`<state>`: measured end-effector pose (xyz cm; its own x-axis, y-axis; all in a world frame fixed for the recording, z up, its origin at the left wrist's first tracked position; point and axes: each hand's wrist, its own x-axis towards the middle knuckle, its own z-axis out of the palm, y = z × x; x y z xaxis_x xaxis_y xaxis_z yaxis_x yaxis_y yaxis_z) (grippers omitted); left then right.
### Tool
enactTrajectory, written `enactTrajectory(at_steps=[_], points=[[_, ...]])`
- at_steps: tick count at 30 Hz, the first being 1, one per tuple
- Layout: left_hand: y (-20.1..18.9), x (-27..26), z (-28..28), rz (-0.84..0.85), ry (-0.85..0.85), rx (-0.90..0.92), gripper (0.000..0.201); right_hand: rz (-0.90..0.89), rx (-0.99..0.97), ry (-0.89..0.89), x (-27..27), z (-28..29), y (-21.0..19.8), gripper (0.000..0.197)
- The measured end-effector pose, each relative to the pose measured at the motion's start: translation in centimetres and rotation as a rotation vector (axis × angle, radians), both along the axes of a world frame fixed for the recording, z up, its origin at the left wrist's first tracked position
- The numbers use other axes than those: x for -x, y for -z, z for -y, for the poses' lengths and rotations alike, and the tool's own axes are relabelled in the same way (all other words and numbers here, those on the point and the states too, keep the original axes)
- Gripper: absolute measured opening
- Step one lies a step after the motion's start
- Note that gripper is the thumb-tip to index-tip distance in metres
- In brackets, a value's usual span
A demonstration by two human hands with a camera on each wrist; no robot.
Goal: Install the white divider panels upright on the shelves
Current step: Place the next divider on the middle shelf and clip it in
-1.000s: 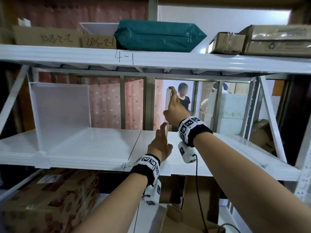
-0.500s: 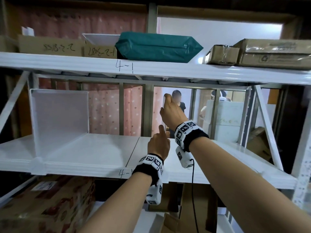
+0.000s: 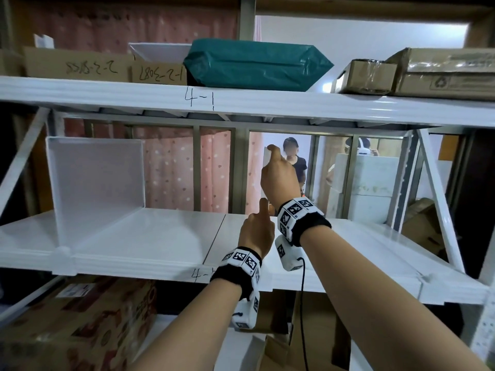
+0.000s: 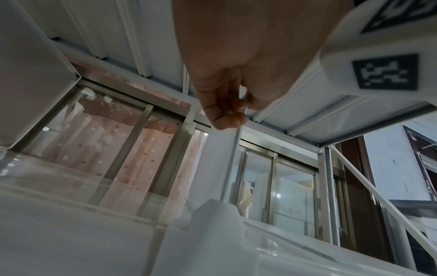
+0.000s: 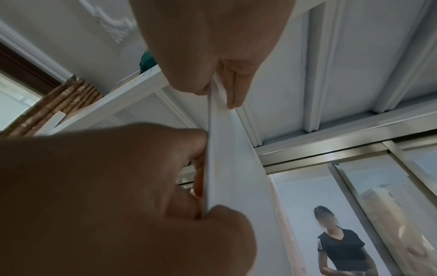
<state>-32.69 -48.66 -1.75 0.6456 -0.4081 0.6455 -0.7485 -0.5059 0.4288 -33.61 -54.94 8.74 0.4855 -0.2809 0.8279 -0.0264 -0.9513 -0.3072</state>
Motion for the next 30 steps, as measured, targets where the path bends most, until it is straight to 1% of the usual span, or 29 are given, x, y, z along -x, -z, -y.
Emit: enactTrajectory(at_steps=[3, 6, 8, 10, 12, 13, 16, 19, 21, 23, 25, 27, 28, 30], points=[[0.0, -0.2, -0.1, -0.021, 0.023, 0.014, 0.053, -0.009, 0.039, 0.040, 0.0, -0.1, -0.2, 0.052], [0.0, 0.0, -0.1, -0.033, 0.038, 0.013, 0.054, -0.014, 0.049, 0.039, 0.3, 0.1, -0.2, 0.053], [0.1, -0.1, -0.2, -0.054, 0.041, 0.034, 0.051, -0.006, 0.014, -0.017, 0.2, 0.4, 0.1, 0.056], [0.2, -0.2, -0.4, -0.094, 0.047, 0.067, 0.051, -0.026, -0.012, -0.112, 0.4, 0.4, 0.7, 0.062], [0.5, -0.3, -0.5, -0.132, 0.034, 0.079, 0.059, -0.055, -0.014, -0.199, 0.7, 0.3, 1.3, 0.071], [0.7, -0.3, -0.6, -0.145, 0.023, 0.075, 0.063, -0.074, 0.012, -0.196, 0.7, 0.3, 1.5, 0.075], [0.6, -0.1, -0.6, -0.119, -0.018, 0.044, 0.066, -0.084, 0.124, -0.048, -0.2, 0.4, 1.3, 0.080], [-0.4, 0.3, -0.7, -0.103, 0.013, 0.072, 0.067, -0.145, 0.194, 0.051, -0.7, 0.5, 0.5, 0.082], [-1.0, 0.3, -0.8, -0.138, 0.035, 0.104, 0.076, -0.197, 0.261, 0.112, -0.8, 0.6, 0.4, 0.088], [-1.1, 0.1, -0.7, -0.134, 0.039, 0.090, 0.086, -0.205, 0.302, 0.136, -0.8, 0.8, 0.6, 0.091], [-0.8, 0.0, -0.4, -0.125, 0.031, 0.063, 0.087, -0.198, 0.308, 0.106, -0.9, 0.9, 1.1, 0.086], [-0.3, 0.0, 0.0, -0.144, 0.037, 0.039, 0.083, -0.171, 0.246, 0.041, -0.7, 0.6, 1.1, 0.078], [-0.3, 0.3, 0.1, -0.170, 0.049, 0.043, 0.081, -0.135, 0.193, 0.007, -0.6, 0.5, 0.9, 0.074], [-0.2, 0.7, 0.2, -0.199, 0.082, 0.061, 0.077, -0.077, 0.134, -0.022, -0.8, 0.2, 0.3, 0.057]])
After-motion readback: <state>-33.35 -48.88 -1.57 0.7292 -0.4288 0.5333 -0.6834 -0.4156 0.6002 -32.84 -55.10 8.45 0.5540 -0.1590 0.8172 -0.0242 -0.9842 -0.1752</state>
